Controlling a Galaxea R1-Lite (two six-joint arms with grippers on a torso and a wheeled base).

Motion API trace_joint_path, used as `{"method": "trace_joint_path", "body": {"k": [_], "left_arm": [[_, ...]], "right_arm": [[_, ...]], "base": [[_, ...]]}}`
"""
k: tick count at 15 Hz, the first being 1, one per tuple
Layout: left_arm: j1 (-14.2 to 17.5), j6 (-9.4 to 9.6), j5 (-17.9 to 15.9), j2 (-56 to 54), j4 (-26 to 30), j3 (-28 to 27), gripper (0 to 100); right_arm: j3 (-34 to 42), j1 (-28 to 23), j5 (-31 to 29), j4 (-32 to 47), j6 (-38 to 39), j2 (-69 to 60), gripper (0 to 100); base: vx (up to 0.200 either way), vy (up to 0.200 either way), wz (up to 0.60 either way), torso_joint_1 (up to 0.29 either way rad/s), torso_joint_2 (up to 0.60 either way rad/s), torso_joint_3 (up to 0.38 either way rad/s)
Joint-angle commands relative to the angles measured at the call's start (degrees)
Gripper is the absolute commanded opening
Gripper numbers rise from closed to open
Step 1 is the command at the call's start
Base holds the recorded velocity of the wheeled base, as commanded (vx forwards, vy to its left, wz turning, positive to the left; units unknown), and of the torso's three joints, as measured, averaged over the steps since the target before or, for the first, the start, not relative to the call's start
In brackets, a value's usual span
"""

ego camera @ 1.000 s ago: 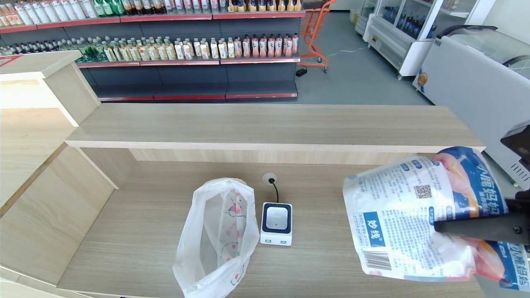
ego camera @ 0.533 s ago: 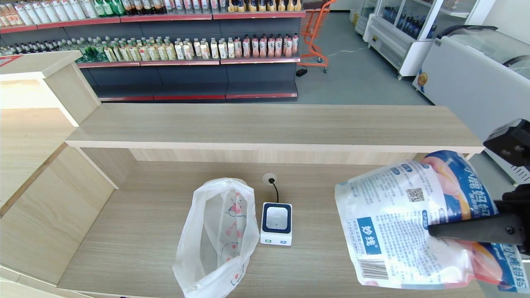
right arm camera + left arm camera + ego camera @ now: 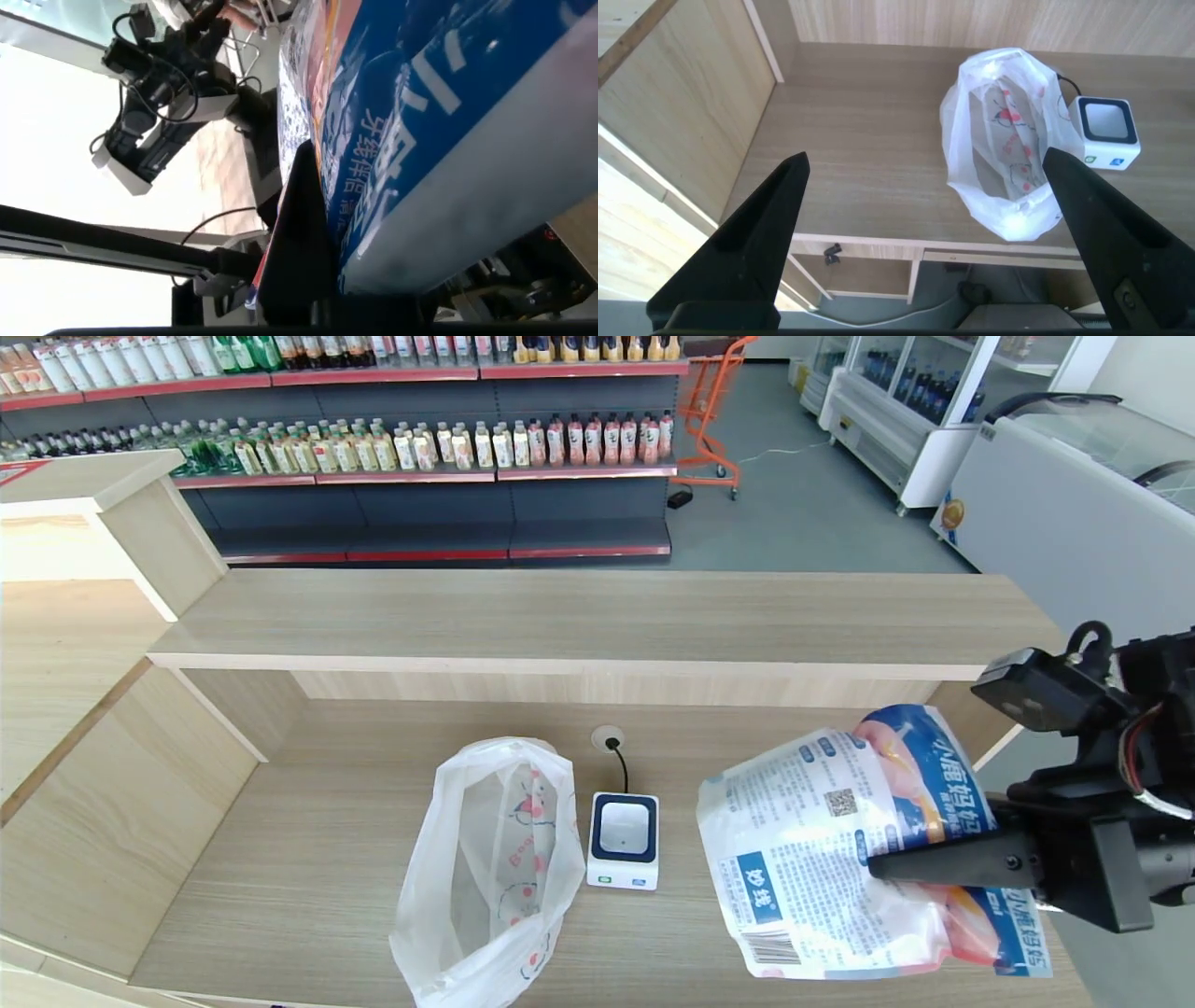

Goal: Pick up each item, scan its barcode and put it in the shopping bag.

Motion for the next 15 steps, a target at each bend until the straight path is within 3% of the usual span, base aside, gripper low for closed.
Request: {"method": "trace_joint_path", "body": {"k": [1, 15], "left_arm": [[0.0, -0.03, 0.0, 0.1, 0.0, 0.0, 100], [0.0, -0.03, 0.0, 0.1, 0.0, 0.0, 100]], "right_arm": [[-0.3, 0.3, 0.1, -0.1, -0.2, 3.6, 0], [-1.9, 2.5, 0.1, -4.8, -0.1, 9.9, 0]], "base": [[0.0, 0.0, 0.0, 0.0, 0.0, 0.0], [0.0, 0.0, 0.0, 0.0, 0.0, 0.0]]}}
